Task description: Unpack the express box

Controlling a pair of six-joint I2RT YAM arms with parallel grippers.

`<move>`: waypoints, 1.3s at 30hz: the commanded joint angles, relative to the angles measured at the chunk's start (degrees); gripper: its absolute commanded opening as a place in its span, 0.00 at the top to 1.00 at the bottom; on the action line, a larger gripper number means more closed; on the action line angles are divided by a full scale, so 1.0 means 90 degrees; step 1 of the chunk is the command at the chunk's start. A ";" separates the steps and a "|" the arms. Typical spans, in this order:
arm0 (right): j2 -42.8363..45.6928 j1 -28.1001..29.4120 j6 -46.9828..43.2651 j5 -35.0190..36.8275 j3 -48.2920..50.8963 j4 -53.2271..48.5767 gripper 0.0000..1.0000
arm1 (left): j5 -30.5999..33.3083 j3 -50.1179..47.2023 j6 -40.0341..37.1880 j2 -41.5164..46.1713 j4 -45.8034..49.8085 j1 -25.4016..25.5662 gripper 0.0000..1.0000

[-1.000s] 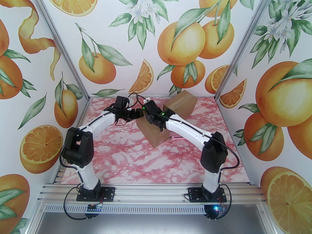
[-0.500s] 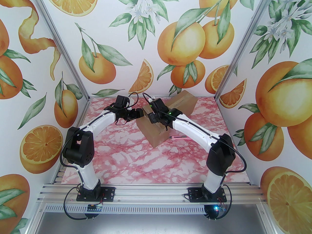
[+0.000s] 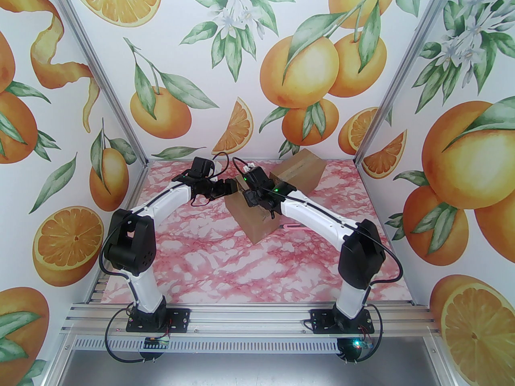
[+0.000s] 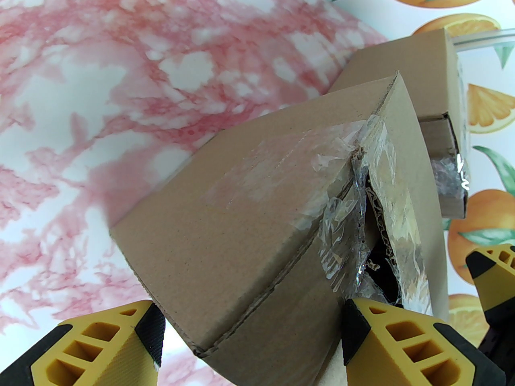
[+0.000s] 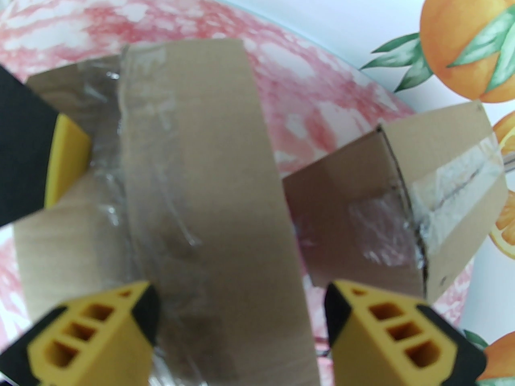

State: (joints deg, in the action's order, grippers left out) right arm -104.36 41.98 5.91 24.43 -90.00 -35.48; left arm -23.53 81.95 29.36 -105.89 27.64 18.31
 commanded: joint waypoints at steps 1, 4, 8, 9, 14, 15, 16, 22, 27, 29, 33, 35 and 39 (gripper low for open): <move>-0.0051 0.0225 -0.0097 0.0397 0.0336 0.0375 0.23 | 0.0734 -0.0234 -0.0294 -0.0491 0.0991 0.0022 0.25; -0.0018 0.0278 -0.0098 0.0476 0.0419 0.0444 0.21 | 0.0739 -0.0237 -0.0326 -0.0507 0.1001 0.0015 0.25; -0.0223 0.0280 0.0033 0.0962 0.0323 0.0172 0.20 | 0.0696 -0.0247 -0.0363 -0.0526 0.1011 0.0017 0.25; -0.0242 0.0277 0.0070 0.1103 0.0304 0.0133 0.21 | 0.0706 -0.0258 -0.0376 -0.0514 0.1013 0.0022 0.25; -0.0158 0.0291 -0.0003 0.1943 0.0328 0.0170 0.25 | 0.0748 -0.0345 -0.0465 -0.0507 0.1036 0.0017 0.26; -0.0143 0.0281 -0.0093 0.2065 0.0341 0.0188 0.26 | 0.0741 -0.0362 -0.0492 -0.0520 0.1040 0.0017 0.26; -0.0143 0.0273 -0.0156 0.2156 0.0340 0.0201 0.27 | 0.0756 -0.0370 -0.0512 -0.0524 0.1040 0.0017 0.27; -0.0162 0.0205 -0.0375 0.2189 0.0168 0.0131 0.39 | 0.0882 -0.0495 -0.0701 -0.0632 0.1093 -0.0011 0.29; -0.0015 0.0069 -0.0511 0.2193 0.0022 0.0040 0.51 | 0.1006 -0.0682 -0.0835 -0.0658 0.1079 -0.0040 0.31; 0.0075 0.0022 -0.0603 0.2208 0.0000 0.0113 0.55 | 0.1049 -0.0716 -0.0883 -0.0661 0.1079 -0.0051 0.32; 0.0208 -0.0085 -0.0640 0.2019 -0.0143 0.0164 0.60 | 0.1063 -0.0739 -0.0940 -0.0703 0.1080 -0.0052 0.32; 0.0256 -0.0103 -0.0647 0.1944 -0.0210 0.0174 0.62 | 0.1071 -0.0742 -0.0936 -0.0715 0.1073 -0.0049 0.33; 0.0367 -0.0159 -0.0693 0.1974 -0.0279 0.0243 0.64 | 0.1082 -0.0737 -0.0947 -0.0727 0.1086 -0.0051 0.33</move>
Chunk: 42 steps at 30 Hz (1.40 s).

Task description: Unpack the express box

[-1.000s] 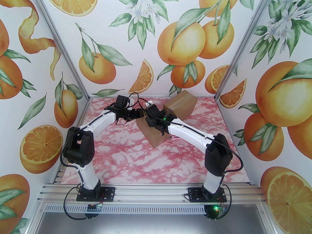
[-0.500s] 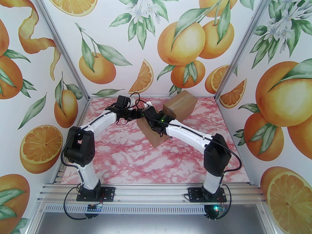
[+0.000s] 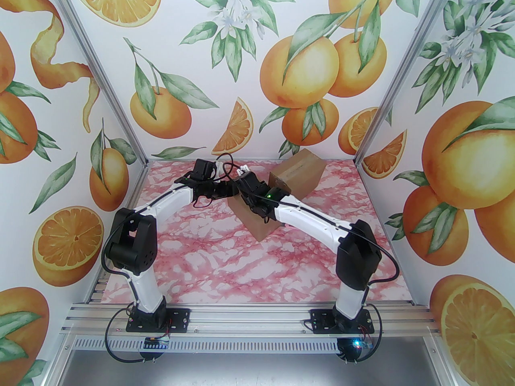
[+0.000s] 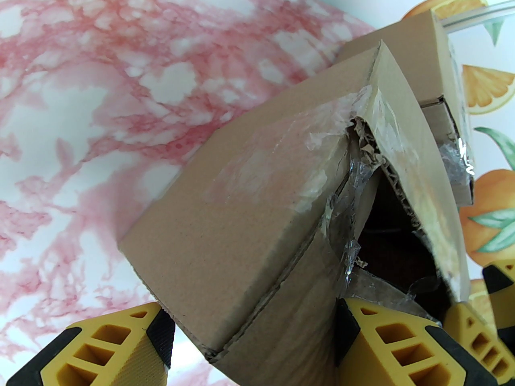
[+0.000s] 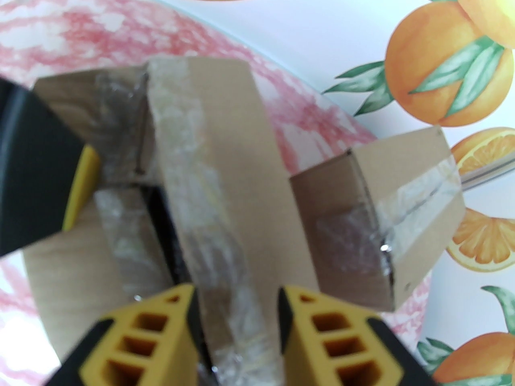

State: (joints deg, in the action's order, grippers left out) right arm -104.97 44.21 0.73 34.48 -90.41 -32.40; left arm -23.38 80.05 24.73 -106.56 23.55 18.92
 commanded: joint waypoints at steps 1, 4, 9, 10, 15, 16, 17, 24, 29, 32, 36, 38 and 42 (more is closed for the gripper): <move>0.0459 -0.0437 -0.0107 0.0848 -0.0246 -0.0099 0.63 | 0.1074 -0.0508 -0.0426 -0.0664 0.1536 -0.0119 0.33; 0.0515 -0.0547 -0.0002 0.0594 -0.0293 -0.0124 0.63 | 0.1056 -0.0462 -0.0415 -0.0697 0.1553 -0.0119 0.33; 0.0547 -0.0748 0.0180 0.0225 -0.0335 -0.0179 0.63 | 0.1067 -0.0388 -0.0425 -0.0718 0.1579 -0.0105 0.34; 0.0557 -0.0792 0.0199 0.0161 -0.0345 -0.0170 0.63 | 0.1061 -0.0367 -0.0420 -0.0716 0.1591 -0.0104 0.34; 0.0492 -0.0856 0.0004 -0.0407 -0.0301 0.0039 0.58 | 0.1039 -0.0238 -0.0385 -0.0741 0.1605 -0.0073 0.34; 0.0464 -0.0826 -0.0036 -0.0467 -0.0289 0.0053 0.55 | 0.1035 -0.0209 -0.0385 -0.0756 0.1610 -0.0053 0.34; 0.0443 -0.0799 -0.0059 -0.0504 -0.0281 0.0069 0.51 | 0.1043 -0.0167 -0.0385 -0.0765 0.1624 -0.0052 0.34; 0.0278 -0.0720 -0.0522 -0.1661 -0.0088 0.0319 0.23 | 0.1035 -0.0066 -0.0365 -0.0682 0.1615 -0.0028 0.33; -0.0077 -0.0585 -0.0833 -0.1287 -0.0187 0.0347 0.17 | 0.0958 0.0046 -0.0396 -0.0592 0.1587 -0.0031 0.32; -0.0247 -0.0530 -0.0979 -0.1137 -0.0198 0.0512 0.16 | 0.0905 0.0114 -0.0404 -0.0562 0.1582 -0.0031 0.32; -0.0438 -0.0488 -0.1029 -0.0819 -0.0176 0.0874 0.13 | 0.0823 0.0187 -0.0434 -0.0550 0.1590 -0.0032 0.31; -0.0555 -0.0399 -0.1169 -0.0375 -0.0194 0.1108 0.13 | 0.0781 0.0207 -0.0452 -0.0562 0.1597 -0.0017 0.31; -0.0590 -0.0192 -0.1582 0.0525 0.0062 0.2056 0.14 | 0.0761 0.0247 -0.0500 -0.0584 0.1650 -0.0023 0.31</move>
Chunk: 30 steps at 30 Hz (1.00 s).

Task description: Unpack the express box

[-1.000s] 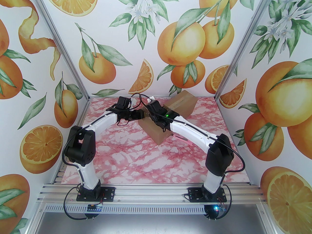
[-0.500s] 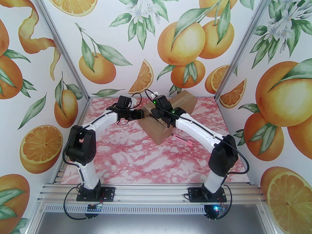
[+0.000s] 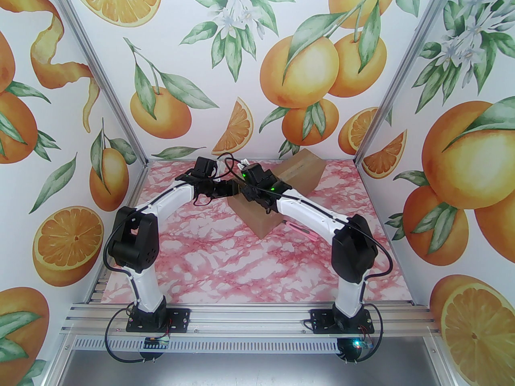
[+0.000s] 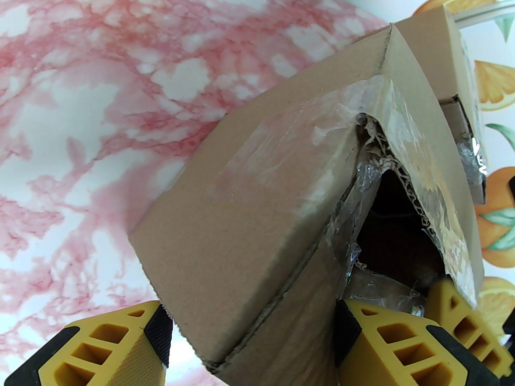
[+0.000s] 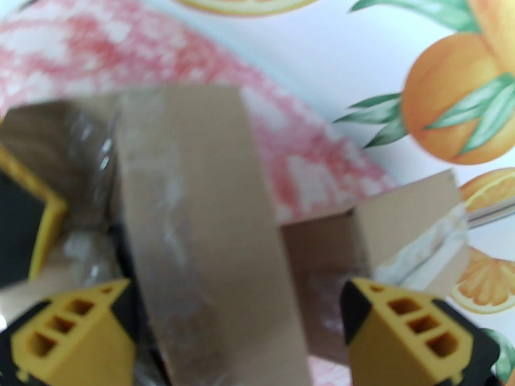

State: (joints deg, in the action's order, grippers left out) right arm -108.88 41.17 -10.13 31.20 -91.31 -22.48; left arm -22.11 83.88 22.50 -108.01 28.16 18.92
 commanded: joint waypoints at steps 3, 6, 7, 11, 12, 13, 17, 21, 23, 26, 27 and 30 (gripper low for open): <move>-0.0127 0.0212 -0.0679 0.1090 0.0404 0.1673 0.15 | 0.0592 -0.0159 -0.0270 -0.0441 0.1132 -0.0022 0.31; -0.0239 0.0216 -0.0839 0.1084 0.0427 0.1972 0.18 | 0.0548 -0.0120 -0.0281 -0.0457 0.1123 -0.0022 0.31; -0.0282 0.0214 -0.0886 0.1074 0.0412 0.2029 0.19 | 0.0541 -0.0099 -0.0284 -0.0460 0.1123 -0.0022 0.31; -0.0363 0.0221 -0.1003 0.0973 0.0451 0.2290 0.28 | 0.0505 -0.0034 -0.0314 -0.0480 0.1118 -0.0022 0.31; -0.0350 0.0234 -0.1020 0.0918 0.0486 0.2380 0.31 | 0.0508 -0.0023 -0.0322 -0.0466 0.1109 -0.0022 0.31; -0.0337 0.0233 -0.1018 0.0854 0.0494 0.2382 0.34 | 0.0505 -0.0014 -0.0333 -0.0451 0.1087 -0.0017 0.31; -0.0375 0.0231 -0.0969 0.0674 0.0348 0.2224 0.47 | 0.0406 -0.0009 -0.0397 -0.0287 0.0834 -0.0049 0.29; -0.0337 0.0233 -0.0870 0.0444 0.0344 0.2123 0.59 | 0.0427 0.0131 -0.0579 -0.0126 0.0760 -0.0104 0.27; -0.0301 0.0232 -0.0811 0.0376 0.0341 0.2089 0.63 | 0.0449 0.0134 -0.0639 -0.0072 0.0696 -0.0171 0.25; -0.0270 0.0232 -0.0769 0.0311 0.0348 0.2043 0.69 | 0.0402 0.0114 -0.0638 -0.0076 0.0528 -0.0311 0.25; -0.0266 0.0234 -0.0769 0.0270 0.0335 0.2039 0.70 | 0.0358 0.0114 -0.0635 -0.0101 0.0462 -0.0352 0.25; -0.0285 0.0227 -0.0745 0.0163 0.0278 0.1969 0.75 | 0.0149 0.0069 -0.0616 -0.0152 0.0228 -0.0421 0.25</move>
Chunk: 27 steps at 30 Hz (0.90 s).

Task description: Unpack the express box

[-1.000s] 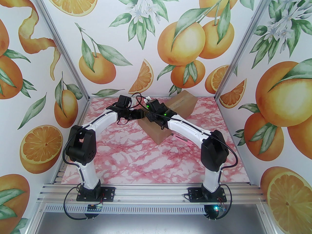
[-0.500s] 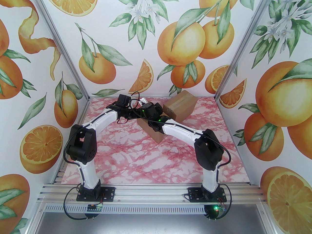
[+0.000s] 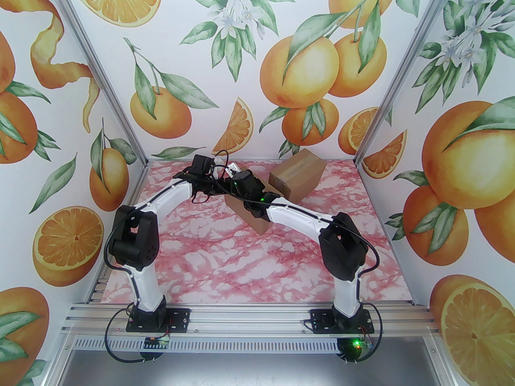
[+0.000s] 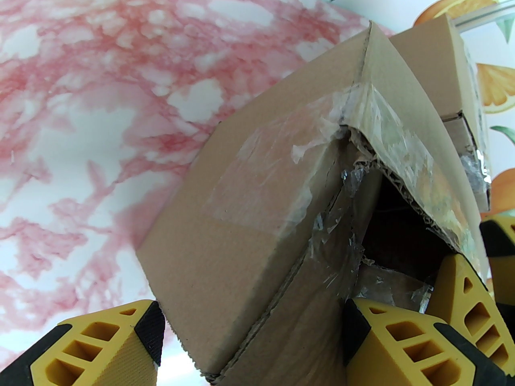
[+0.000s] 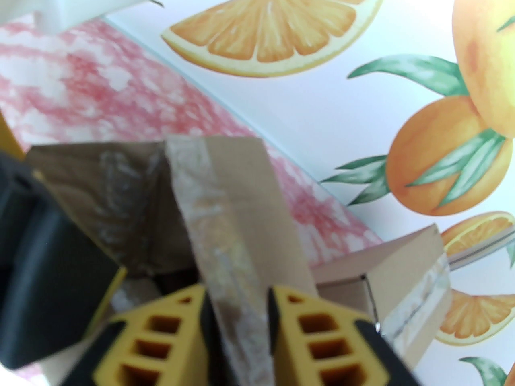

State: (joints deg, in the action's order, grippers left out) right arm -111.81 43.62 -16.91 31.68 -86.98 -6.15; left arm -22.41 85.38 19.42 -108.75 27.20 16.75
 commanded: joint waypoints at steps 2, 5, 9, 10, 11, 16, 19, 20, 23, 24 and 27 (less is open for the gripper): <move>0.0023 -0.0046 0.0040 0.0042 -0.0288 0.0046 0.77 | -0.0011 -0.0212 -0.0263 -0.0022 0.0089 -0.0201 0.25; 0.0053 -0.0068 0.0127 -0.0108 -0.0368 -0.0070 0.79 | -0.0325 -0.0492 -0.0326 0.0199 -0.0363 -0.0245 0.24; 0.0059 -0.0100 0.0238 -0.0307 -0.0511 -0.0266 0.81 | -0.0544 -0.0750 -0.0233 0.0472 -0.0803 -0.0409 0.22; 0.0054 -0.0100 0.0244 -0.0357 -0.0530 -0.0288 0.82 | -0.0575 -0.0763 -0.0208 0.0498 -0.0853 -0.0451 0.22; 0.0049 -0.0095 0.0271 -0.0398 -0.0545 -0.0316 0.82 | -0.0576 -0.0732 -0.0196 0.0497 -0.0859 -0.0473 0.22; -0.0033 -0.0092 0.0391 -0.0491 -0.0654 -0.0424 0.84 | -0.0631 -0.0591 -0.0137 0.0301 -0.0914 -0.0513 0.21; -0.0062 -0.0104 0.0486 -0.0520 -0.0727 -0.0496 0.85 | -0.0606 -0.0641 -0.0128 0.0201 -0.0915 -0.0528 0.22; -0.0041 -0.0126 0.0543 -0.0551 -0.0753 -0.0521 0.85 | -0.0585 -0.0672 -0.0138 0.0191 -0.0895 -0.0540 0.22; 0.0058 -0.0266 0.0897 -0.0854 -0.0871 -0.0730 0.85 | -0.0533 -0.0843 -0.0211 0.0191 -0.0887 -0.0577 0.23; 0.0093 -0.0315 0.1005 -0.0945 -0.0873 -0.0820 0.85 | -0.0496 -0.0889 -0.0240 0.0189 -0.0861 -0.0582 0.23; 0.0133 -0.0449 0.1241 -0.1139 -0.1244 -0.1123 0.85 | -0.0402 -0.1019 -0.0312 0.0153 -0.0806 -0.0639 0.23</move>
State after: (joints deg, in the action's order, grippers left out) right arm -111.90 41.06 -9.54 23.90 -94.76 -13.65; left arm -29.21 78.70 18.87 -106.17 17.63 12.32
